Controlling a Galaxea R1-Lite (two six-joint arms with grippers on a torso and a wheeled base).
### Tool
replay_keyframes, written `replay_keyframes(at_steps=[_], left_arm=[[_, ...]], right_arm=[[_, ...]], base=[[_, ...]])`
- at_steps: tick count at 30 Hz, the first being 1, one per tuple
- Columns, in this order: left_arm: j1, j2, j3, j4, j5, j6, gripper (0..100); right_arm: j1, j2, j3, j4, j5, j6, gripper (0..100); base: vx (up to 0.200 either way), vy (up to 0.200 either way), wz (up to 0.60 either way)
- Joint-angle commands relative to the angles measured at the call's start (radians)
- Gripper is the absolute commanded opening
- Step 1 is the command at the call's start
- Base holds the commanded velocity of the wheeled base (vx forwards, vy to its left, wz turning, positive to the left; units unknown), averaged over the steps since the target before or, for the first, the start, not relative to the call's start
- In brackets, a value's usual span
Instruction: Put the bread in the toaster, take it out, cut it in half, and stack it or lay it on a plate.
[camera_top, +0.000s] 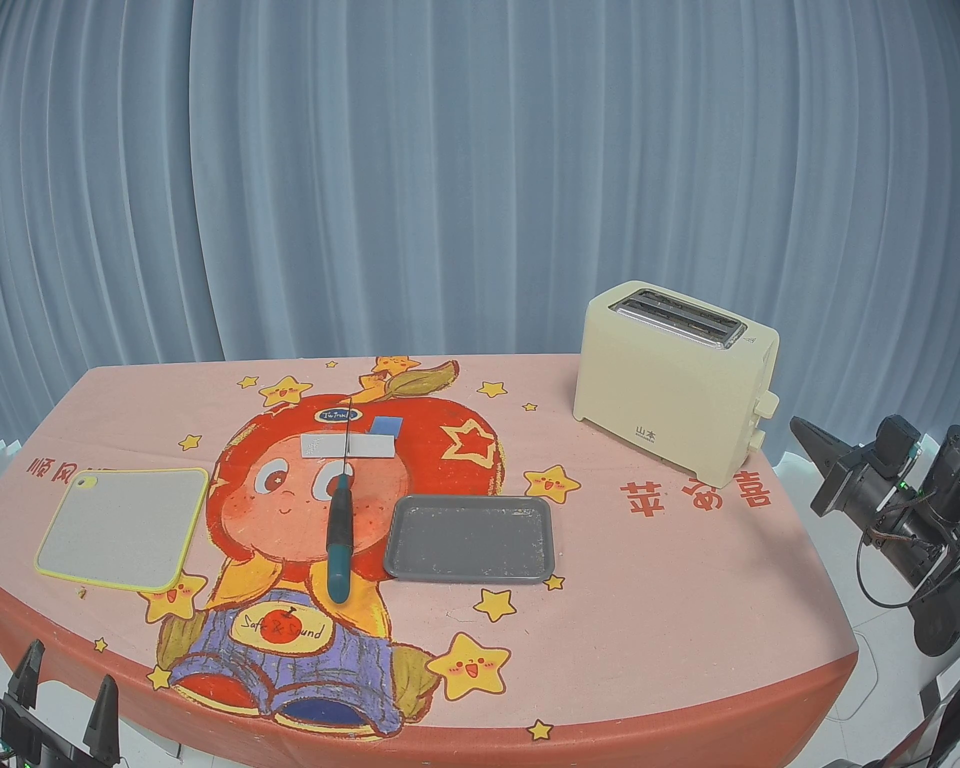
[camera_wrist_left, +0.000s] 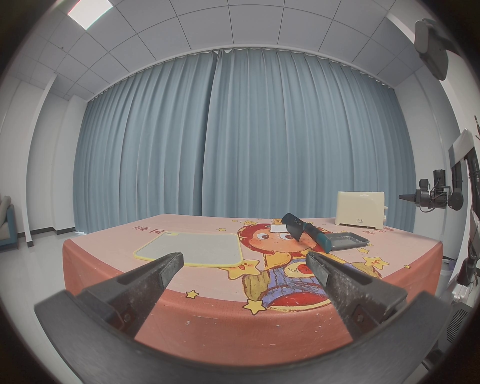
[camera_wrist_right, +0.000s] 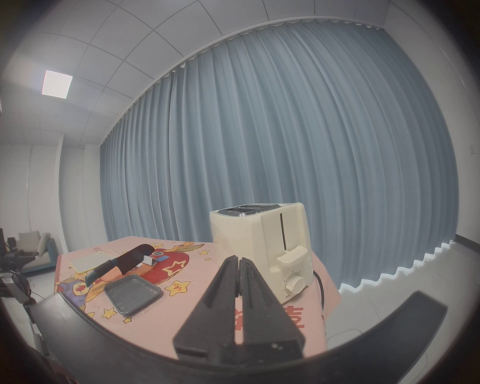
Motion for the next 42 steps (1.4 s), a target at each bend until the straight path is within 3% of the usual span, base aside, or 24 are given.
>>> replay_keyframes(at_steps=[1, 19, 31, 35, 38, 42], left_arm=[[-0.001, -0.001, 0.018, 0.0, 0.0, 0.0, 100], [-0.001, -0.001, 0.018, 0.0, 0.0, 0.0, 100], [0.001, -0.001, 0.018, 0.0, 0.0, 0.0, 100], [0.001, -0.001, 0.018, 0.0, 0.0, 0.0, 100], [0.001, -0.001, 0.018, 0.0, 0.0, 0.0, 100], [-0.001, -0.001, 0.018, 0.0, 0.0, 0.0, 100]], right_arm=[[0.009, -0.001, 0.004, -0.01, 0.001, -0.002, 0], [0.043, 0.032, 0.019, -0.01, -0.042, -0.005, 0], [0.042, 0.046, 0.038, -0.01, -0.045, -0.006, 0], [0.066, 0.028, 0.064, -0.01, -0.049, -0.042, 0], [0.068, 0.008, 0.065, -0.01, -0.047, -0.042, 0], [0.062, -0.035, 0.021, -0.007, -0.018, -0.034, 0]], base=[[0.0, 0.0, 0.0], [0.0, 0.0, 0.0], [0.0, 0.0, 0.0], [0.0, 0.0, 0.0], [0.0, 0.0, 0.0], [0.0, 0.0, 0.0]])
